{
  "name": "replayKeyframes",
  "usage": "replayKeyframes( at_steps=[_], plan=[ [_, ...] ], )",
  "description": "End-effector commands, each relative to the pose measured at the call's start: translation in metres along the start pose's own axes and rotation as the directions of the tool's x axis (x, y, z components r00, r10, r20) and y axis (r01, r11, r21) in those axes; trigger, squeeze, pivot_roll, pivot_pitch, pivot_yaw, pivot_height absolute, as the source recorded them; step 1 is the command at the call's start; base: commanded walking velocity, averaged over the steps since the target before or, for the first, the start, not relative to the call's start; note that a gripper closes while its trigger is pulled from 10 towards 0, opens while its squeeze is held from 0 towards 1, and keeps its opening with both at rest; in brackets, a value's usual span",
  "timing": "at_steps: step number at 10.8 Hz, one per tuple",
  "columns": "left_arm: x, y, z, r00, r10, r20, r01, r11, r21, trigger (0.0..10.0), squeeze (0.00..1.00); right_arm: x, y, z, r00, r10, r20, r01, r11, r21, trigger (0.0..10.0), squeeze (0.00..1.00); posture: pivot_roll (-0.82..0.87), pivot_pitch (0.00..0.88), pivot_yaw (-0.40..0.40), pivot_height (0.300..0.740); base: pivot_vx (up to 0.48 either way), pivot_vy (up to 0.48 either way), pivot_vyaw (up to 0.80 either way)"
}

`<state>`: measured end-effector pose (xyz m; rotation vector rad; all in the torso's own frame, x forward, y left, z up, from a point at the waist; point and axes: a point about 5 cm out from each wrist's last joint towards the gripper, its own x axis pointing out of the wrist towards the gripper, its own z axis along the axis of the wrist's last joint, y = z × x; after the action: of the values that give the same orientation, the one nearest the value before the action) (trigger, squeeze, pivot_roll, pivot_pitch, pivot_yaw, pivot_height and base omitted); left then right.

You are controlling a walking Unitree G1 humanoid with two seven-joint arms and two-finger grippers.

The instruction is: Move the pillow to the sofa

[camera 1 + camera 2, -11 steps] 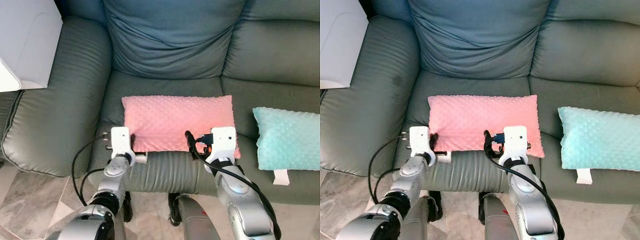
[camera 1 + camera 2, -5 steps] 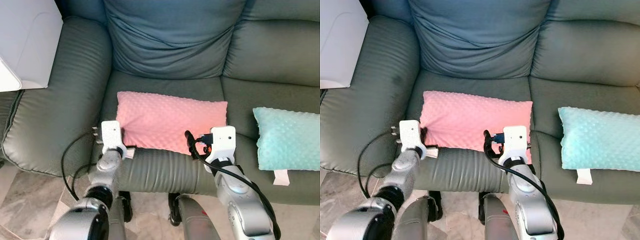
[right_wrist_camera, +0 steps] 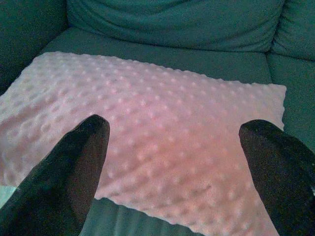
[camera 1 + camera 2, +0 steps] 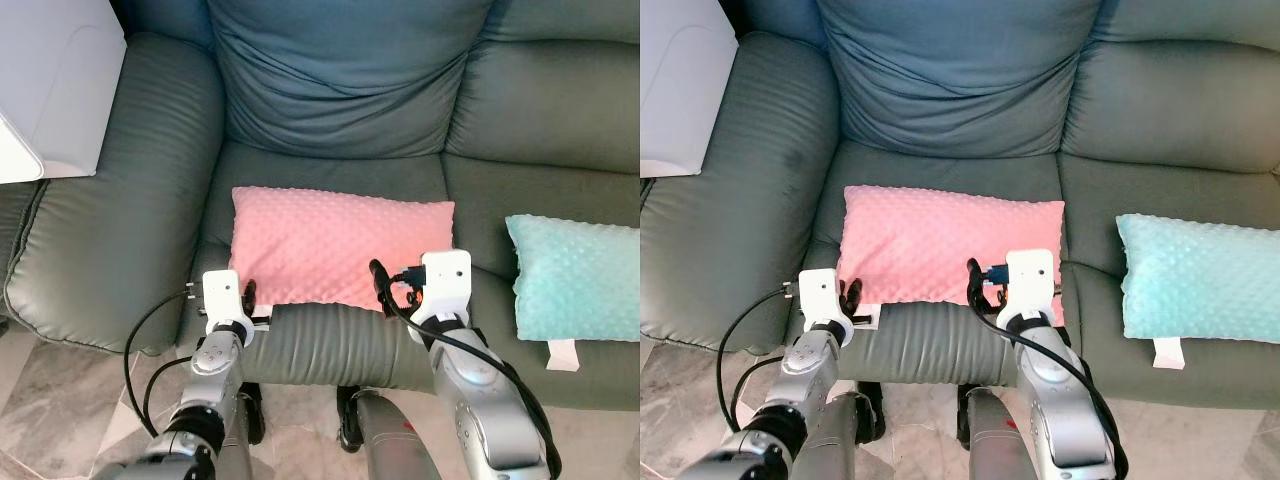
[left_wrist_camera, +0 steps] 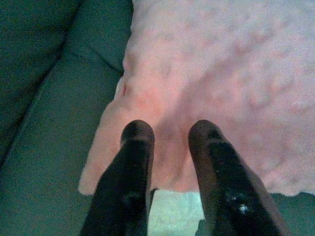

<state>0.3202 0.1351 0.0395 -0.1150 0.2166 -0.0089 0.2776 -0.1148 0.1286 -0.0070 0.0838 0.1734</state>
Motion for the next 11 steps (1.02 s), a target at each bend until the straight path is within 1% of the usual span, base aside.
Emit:
replayKeyframes(
  at_steps=[1,2,4,5,6,7,8,9,10,11],
  plan=[
    [-0.006,0.001,-0.008,1.000,-0.013,-0.016,0.013,1.000,-0.006,10.0,1.00,-0.002,-0.001,-0.009,0.999,-0.004,-0.033,0.004,1.000,0.000,10.0,0.00,-0.18,0.370,-0.027,0.740,0.000,0.000,0.00],
    [-0.005,0.000,-0.001,0.999,-0.030,0.023,0.030,1.000,0.001,10.0,1.00,-0.001,-0.003,-0.008,1.000,-0.006,-0.031,0.006,1.000,-0.001,10.0,0.00,-0.18,0.363,-0.026,0.740,0.000,0.000,0.00],
    [-0.008,0.000,0.023,0.989,-0.083,0.124,0.079,0.996,0.030,10.0,1.00,0.001,-0.006,-0.007,1.000,-0.011,-0.021,0.011,1.000,-0.006,10.0,0.00,-0.16,0.335,-0.024,0.740,0.000,0.000,0.00],
    [-0.011,0.004,0.031,0.983,-0.102,0.149,0.097,0.994,0.043,10.0,1.00,0.001,-0.008,-0.007,1.000,-0.012,-0.019,0.012,1.000,-0.010,10.0,0.00,-0.15,0.323,-0.022,0.740,0.000,0.000,0.00],
    [-0.018,0.014,0.046,0.971,-0.131,0.198,0.117,0.990,0.084,10.0,1.00,-0.004,-0.010,-0.010,1.000,-0.021,-0.018,0.021,1.000,-0.013,10.0,0.00,-0.13,0.300,-0.018,0.740,0.000,0.000,0.00],
    [-0.020,0.019,0.049,0.971,-0.132,0.201,0.115,0.989,0.094,10.0,1.00,-0.008,-0.011,-0.013,0.999,-0.024,-0.025,0.024,1.000,-0.011,10.0,0.00,-0.12,0.283,-0.018,0.740,0.000,0.000,0.00],
    [-0.031,0.027,0.051,0.971,-0.139,0.194,0.119,0.986,0.114,10.0,1.00,-0.015,-0.011,-0.017,0.999,-0.027,-0.037,0.027,1.000,0.000,10.0,0.00,-0.12,0.262,-0.016,0.740,0.000,0.000,0.00],
    [-0.039,0.031,0.049,0.974,-0.134,0.181,0.114,0.986,0.120,10.0,1.00,-0.019,-0.011,-0.020,0.999,-0.025,-0.046,0.025,1.000,0.007,10.0,0.00,-0.12,0.248,-0.016,0.740,0.000,0.000,0.00],
    [-0.055,0.037,0.048,0.980,-0.104,0.171,0.087,0.991,0.106,10.0,1.00,-0.024,-0.014,-0.019,0.999,-0.030,-0.026,0.030,1.000,0.006,10.0,0.00,-0.11,0.222,-0.011,0.740,0.000,0.000,0.00],
    [-0.066,0.043,0.051,0.976,-0.071,0.206,0.050,0.993,0.106,10.0,1.00,-0.026,-0.019,-0.012,0.998,-0.052,0.036,0.052,0.999,-0.010,10.0,0.00,-0.09,0.187,-0.014,0.740,0.000,0.000,0.00]
  ],
)
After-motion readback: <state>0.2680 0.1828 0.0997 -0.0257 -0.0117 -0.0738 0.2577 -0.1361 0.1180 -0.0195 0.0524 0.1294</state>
